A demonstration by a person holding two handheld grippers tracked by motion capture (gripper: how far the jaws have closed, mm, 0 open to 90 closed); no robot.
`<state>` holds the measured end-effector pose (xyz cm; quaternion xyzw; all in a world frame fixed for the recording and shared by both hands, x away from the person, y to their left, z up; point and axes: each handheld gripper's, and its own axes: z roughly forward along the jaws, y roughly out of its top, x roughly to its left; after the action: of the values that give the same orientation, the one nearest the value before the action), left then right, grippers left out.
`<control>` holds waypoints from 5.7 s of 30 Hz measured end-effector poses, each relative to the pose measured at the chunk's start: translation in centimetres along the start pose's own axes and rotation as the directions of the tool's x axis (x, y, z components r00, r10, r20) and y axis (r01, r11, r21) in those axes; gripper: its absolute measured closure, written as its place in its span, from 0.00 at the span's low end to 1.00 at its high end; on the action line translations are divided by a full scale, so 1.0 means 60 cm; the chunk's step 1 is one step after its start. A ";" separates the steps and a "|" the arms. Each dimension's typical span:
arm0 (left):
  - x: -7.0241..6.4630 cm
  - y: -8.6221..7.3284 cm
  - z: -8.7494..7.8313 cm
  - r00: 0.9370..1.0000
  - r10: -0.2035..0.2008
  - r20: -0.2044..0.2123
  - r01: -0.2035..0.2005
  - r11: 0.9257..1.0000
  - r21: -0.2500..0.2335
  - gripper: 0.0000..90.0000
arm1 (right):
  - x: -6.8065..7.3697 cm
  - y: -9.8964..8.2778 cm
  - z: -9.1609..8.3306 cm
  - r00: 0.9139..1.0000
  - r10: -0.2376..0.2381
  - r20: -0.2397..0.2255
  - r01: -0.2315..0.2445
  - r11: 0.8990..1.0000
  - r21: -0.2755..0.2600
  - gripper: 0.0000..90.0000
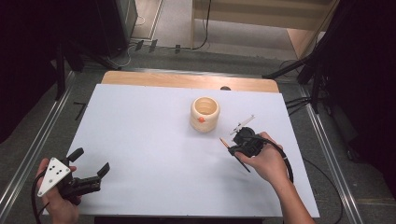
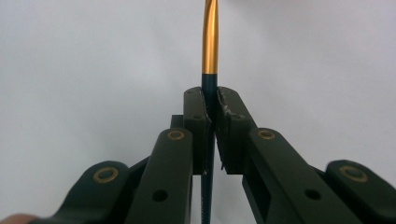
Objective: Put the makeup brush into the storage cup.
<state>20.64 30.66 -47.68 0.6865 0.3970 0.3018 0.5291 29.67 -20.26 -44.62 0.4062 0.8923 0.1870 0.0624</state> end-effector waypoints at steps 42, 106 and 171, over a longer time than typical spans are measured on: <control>0.001 0.000 0.000 1.000 -0.004 -0.001 0.004 1.000 -0.003 0.00 | -0.012 0.010 -0.058 0.995 0.094 0.018 -0.061 0.768 -0.638 0.94; 0.001 -0.001 0.000 1.000 0.000 0.001 0.000 1.000 -0.001 0.00 | -0.027 0.072 -0.068 0.989 0.148 -0.006 -0.085 0.535 -0.841 0.94; 0.004 -0.001 0.001 1.000 -0.001 0.001 0.001 1.000 -0.001 0.00 | -0.038 0.140 -0.035 0.989 0.146 0.016 -0.067 0.544 -0.836 0.94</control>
<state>20.76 30.84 -47.76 0.6861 0.3969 0.3016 0.5299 36.51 -17.53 -39.53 0.3888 0.6674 0.5735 0.2731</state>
